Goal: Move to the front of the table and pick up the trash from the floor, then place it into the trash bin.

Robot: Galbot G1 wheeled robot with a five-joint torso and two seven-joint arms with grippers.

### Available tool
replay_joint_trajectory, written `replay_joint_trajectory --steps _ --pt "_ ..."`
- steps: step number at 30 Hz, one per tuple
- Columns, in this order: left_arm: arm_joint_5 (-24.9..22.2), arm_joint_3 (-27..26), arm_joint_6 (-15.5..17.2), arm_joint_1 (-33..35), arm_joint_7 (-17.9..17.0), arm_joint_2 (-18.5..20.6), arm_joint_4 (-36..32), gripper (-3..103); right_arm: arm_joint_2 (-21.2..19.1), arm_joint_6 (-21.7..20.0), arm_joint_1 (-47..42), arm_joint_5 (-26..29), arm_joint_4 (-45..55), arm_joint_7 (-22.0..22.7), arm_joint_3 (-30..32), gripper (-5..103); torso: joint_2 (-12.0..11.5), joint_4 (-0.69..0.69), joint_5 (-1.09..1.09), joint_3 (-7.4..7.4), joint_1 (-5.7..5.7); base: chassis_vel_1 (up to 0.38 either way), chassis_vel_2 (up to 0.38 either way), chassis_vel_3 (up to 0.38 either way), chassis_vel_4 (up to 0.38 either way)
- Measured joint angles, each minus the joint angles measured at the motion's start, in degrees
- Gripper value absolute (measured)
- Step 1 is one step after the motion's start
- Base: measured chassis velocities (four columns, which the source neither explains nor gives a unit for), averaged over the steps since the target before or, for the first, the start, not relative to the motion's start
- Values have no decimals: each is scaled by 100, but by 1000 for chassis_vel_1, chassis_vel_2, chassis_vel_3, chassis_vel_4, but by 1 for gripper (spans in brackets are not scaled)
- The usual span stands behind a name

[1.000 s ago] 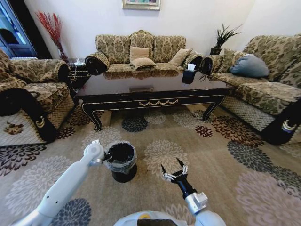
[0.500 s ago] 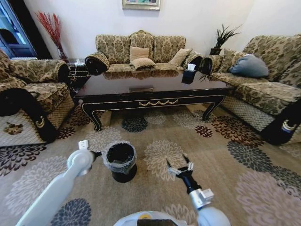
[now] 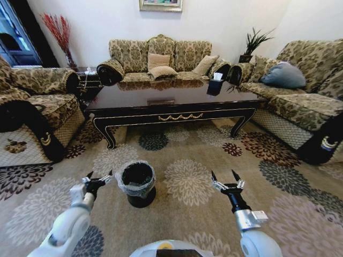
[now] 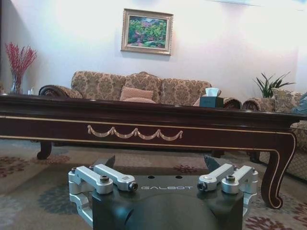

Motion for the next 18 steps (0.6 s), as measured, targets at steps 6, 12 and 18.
replay_joint_trajectory --steps 6,12,18 --pt "542 -169 -857 624 323 -373 48 100 45 47 -82 -127 -21 -113 -1 100 0 0 -2 0 0 0 0 0 0" --pt "992 -433 -1730 1227 576 -654 -187 100 96 51 -46 -248 -67 -141 -34 100 0 1 0 0 0 0 0 0 0" --pt "1205 -448 -2132 1634 665 -959 -328 100 98 65 -51 -286 -103 -183 -33 100 0 1 -1 0 0 0 0 0 0"
